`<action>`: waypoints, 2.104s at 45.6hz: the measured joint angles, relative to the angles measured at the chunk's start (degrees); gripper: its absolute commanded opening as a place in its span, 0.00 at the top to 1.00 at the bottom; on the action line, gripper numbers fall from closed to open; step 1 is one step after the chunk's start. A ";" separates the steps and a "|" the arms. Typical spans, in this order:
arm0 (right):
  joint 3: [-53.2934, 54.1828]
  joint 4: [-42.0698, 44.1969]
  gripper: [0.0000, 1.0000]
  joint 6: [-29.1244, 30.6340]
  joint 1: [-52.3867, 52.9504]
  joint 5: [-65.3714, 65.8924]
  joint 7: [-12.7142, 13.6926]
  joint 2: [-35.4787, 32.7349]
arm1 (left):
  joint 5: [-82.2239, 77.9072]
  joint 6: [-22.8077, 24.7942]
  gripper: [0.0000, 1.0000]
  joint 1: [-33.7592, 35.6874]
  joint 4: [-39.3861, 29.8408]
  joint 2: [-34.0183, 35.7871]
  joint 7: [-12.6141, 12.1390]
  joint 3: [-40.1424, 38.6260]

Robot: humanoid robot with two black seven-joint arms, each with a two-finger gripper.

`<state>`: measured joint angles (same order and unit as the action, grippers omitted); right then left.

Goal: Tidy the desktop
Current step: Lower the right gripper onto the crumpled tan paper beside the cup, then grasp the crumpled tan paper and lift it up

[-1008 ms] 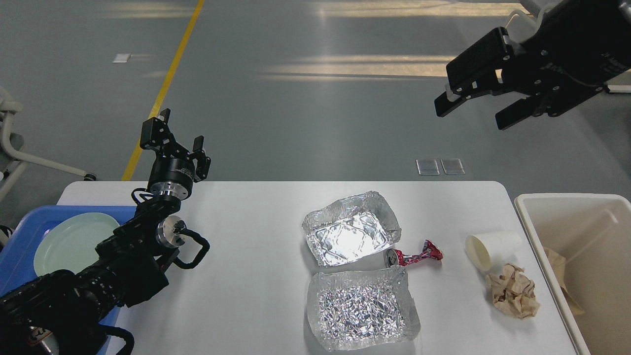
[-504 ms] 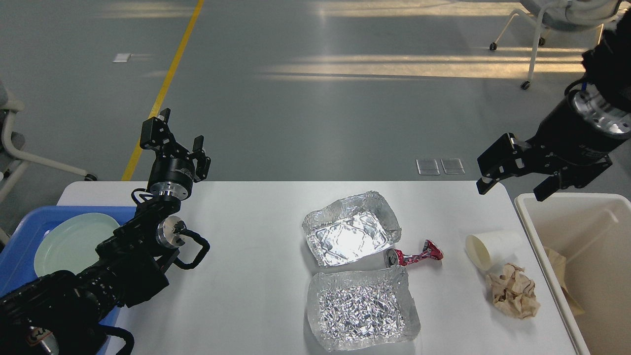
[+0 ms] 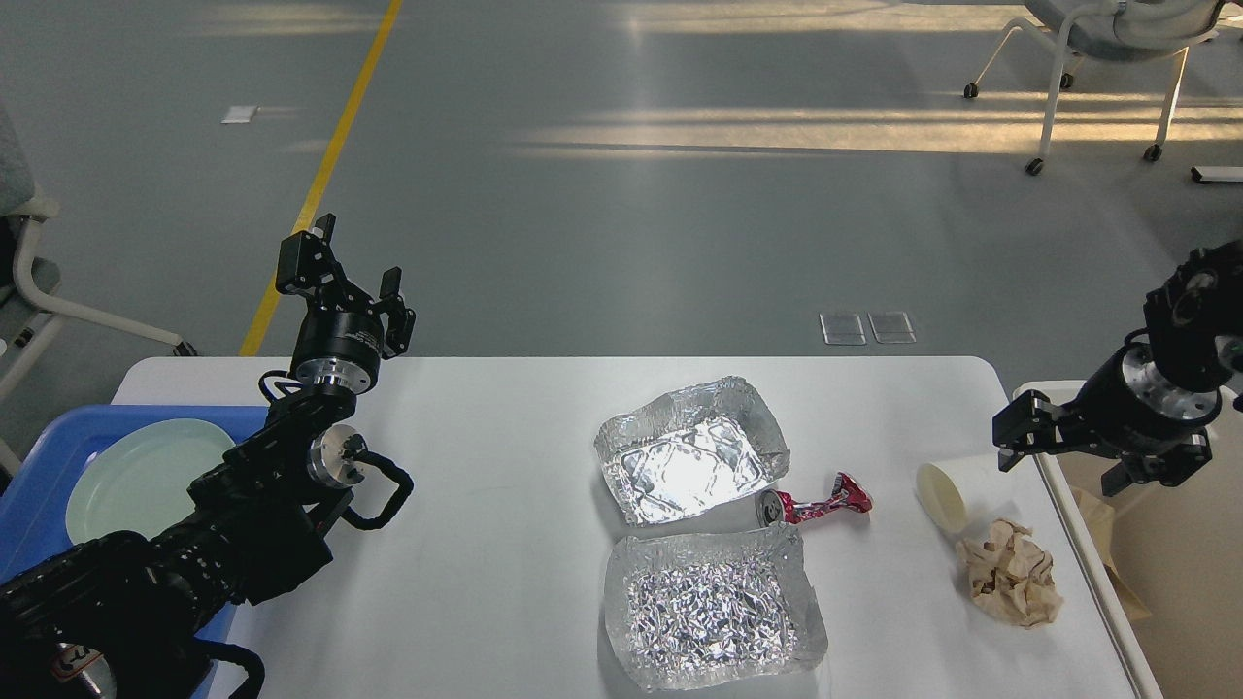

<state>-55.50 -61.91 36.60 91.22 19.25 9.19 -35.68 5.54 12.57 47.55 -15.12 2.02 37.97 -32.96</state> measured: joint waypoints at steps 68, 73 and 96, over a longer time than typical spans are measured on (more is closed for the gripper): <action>10.15 8.81 1.00 -13.16 -24.21 6.10 -5.41 5.62 | 0.00 0.00 0.00 0.00 -0.05 0.00 0.00 0.00; 9.80 8.65 1.00 -9.75 -20.63 6.07 -6.73 4.84 | 0.00 0.00 0.00 0.00 -0.05 0.00 -0.01 0.00; 11.41 -4.98 1.00 18.28 25.74 4.49 -7.05 -10.70 | 0.00 0.00 0.00 0.00 -0.04 0.00 -0.01 0.00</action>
<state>-44.09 -66.89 54.88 116.96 23.74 2.14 -46.38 5.54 12.57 47.55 -15.16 2.02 37.97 -32.96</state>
